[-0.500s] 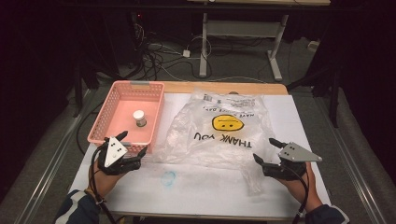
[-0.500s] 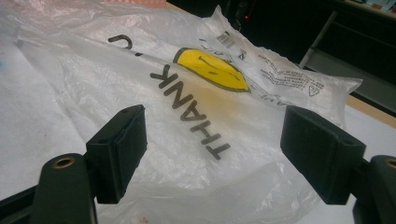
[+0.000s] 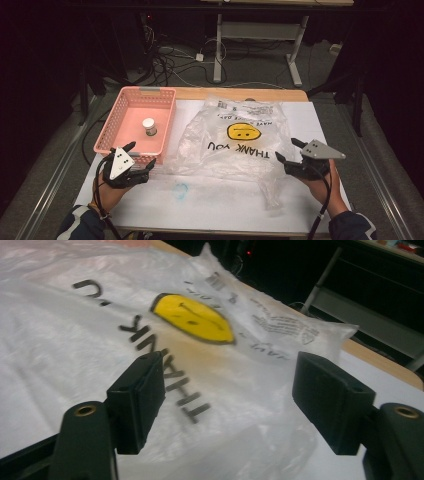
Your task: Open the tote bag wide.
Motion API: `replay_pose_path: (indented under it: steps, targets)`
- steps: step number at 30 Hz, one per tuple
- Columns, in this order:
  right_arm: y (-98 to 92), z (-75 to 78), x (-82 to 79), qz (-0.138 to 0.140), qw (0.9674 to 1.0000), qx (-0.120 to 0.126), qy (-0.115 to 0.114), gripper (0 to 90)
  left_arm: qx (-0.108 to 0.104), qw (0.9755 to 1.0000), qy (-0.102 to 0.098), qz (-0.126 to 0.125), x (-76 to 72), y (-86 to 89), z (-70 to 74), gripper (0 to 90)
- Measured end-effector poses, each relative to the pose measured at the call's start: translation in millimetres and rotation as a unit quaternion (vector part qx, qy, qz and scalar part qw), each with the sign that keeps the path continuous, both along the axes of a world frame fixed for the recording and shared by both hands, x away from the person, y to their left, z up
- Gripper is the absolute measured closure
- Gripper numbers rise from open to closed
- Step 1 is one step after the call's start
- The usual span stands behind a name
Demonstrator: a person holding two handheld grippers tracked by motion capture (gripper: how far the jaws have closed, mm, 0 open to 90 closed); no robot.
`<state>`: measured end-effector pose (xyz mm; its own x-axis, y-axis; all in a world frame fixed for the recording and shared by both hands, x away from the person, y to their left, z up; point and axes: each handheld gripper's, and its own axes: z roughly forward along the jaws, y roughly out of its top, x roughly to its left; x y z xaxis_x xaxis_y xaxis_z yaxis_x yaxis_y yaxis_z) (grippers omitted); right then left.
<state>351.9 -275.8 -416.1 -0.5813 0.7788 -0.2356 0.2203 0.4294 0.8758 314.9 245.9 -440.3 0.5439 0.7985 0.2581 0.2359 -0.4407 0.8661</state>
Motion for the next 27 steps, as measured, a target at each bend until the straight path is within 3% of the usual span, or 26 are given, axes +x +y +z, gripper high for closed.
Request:
replay_pose_path:
  steps: [3,7,8,9,12,13,14,16,18,22,24,27]
  targets:
    - [-12.2,8.2,26.7,-0.027,0.9996,0.01,0.003,33.5,0.012,0.9999,-0.001,-0.002,-0.9,-1.4,-0.3,16.9]
    - [-20.5,6.8,68.5,-0.064,0.9977,-0.01,0.021,35.8,0.007,1.0,-0.002,0.0,-0.1,-1.8,0.2,16.9]
    - [-20.5,6.8,68.5,-0.064,0.9977,-0.01,0.021,35.8,0.008,1.0,0.0,-0.001,0.2,-1.9,-0.3,16.9]
    - [-24.8,0.2,93.2,-0.085,0.995,-0.017,0.049,37.3,0.009,1.0,0.001,-0.002,0.5,-1.9,-0.8,17.0]
    - [-31.4,-11.1,125.8,-0.115,0.9883,-0.001,0.101,38.7,0.007,1.0,0.004,-0.005,0.9,-1.8,-1.3,17.0]
    - [-31.4,-11.1,125.8,-0.115,0.9883,-0.001,0.101,38.7,0.008,0.9999,0.004,-0.005,0.7,-1.6,-1.2,17.0]
    - [-31.5,-17.5,140.4,-0.126,0.9836,0.014,0.128,38.7,0.005,1.0,0.003,-0.006,0.3,-1.6,-1.4,17.0]
    - [-27.6,-25.0,151.6,-0.133,0.9815,-0.002,0.138,39.1,0.001,1.0,0.005,-0.008,-0.6,-0.7,-1.5,17.0]
    - [-24.6,-34.7,162.5,-0.141,0.9769,-0.017,0.16,41.3,-0.002,0.9999,0.006,-0.008,-0.6,-0.6,-1.7,17.0]
    - [-19.7,-49.3,176.0,-0.151,0.9709,-0.034,0.183,56.0,-0.005,0.9999,0.008,-0.011,-1.0,-0.6,-1.9,17.1]
    - [-18.6,-51.3,179.4,-0.142,0.9713,-0.03,0.188,71.4,-0.005,0.9999,0.009,-0.013,-1.2,-0.7,-1.8,17.1]
    - [-12.3,-49.7,182.1,-0.147,0.9691,-0.045,0.193,88.3,-0.005,0.9999,0.009,-0.014,-1.0,-1.1,-1.4,17.3]
